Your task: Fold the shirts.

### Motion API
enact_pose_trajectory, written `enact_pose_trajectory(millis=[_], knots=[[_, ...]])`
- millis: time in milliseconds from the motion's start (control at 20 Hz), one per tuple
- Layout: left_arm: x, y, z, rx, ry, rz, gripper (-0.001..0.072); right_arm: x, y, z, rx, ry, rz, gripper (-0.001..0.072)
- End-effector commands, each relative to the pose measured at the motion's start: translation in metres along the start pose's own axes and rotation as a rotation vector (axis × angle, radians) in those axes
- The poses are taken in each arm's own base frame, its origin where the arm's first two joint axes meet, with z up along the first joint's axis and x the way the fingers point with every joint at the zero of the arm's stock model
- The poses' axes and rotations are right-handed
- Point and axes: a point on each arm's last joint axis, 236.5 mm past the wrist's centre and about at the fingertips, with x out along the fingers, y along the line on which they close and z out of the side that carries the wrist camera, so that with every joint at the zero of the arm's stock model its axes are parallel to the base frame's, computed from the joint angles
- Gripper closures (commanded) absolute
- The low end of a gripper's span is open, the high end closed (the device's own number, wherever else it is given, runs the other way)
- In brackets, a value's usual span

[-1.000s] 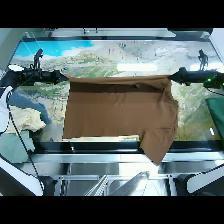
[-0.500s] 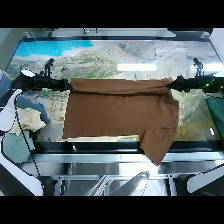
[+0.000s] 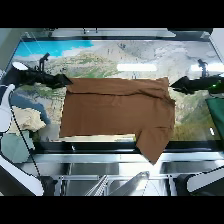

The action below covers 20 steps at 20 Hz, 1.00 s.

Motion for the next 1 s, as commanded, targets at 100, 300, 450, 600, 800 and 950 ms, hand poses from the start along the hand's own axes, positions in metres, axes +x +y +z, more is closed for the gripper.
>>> enact_pose_trajectory(millis=[100, 300, 450, 600, 800, 950], knots=[[-0.075, -0.046, -0.007, -0.056, 0.148, -0.095, 0.0012, -0.062, 0.026, -0.016, 0.005, 0.035, 0.046, 0.0694], [-0.096, -0.049, -0.046, -0.176, 0.236, -0.097, 0.0206, -0.084, 0.072, -0.059, -0.033, 0.067, 0.046, 0.0697], [-0.094, -0.035, -0.127, -0.321, 0.378, -0.008, 0.0207, -0.090, 0.078, -0.127, -0.001, 0.075, -0.051, 0.0696], [-0.078, -0.010, -0.201, -0.416, 0.423, 0.125, 0.0206, -0.081, 0.078, -0.173, 0.027, -0.030, -0.106, 0.0695], [-0.042, 0.002, -0.242, -0.440, 0.437, 0.138, 0.0166, -0.067, 0.066, -0.203, 0.082, -0.072, -0.132, 0.0687], [-0.022, 0.003, -0.259, -0.456, 0.506, 0.124, 0.0042, -0.065, 0.078, -0.209, 0.106, -0.047, -0.074, 0.0543]])
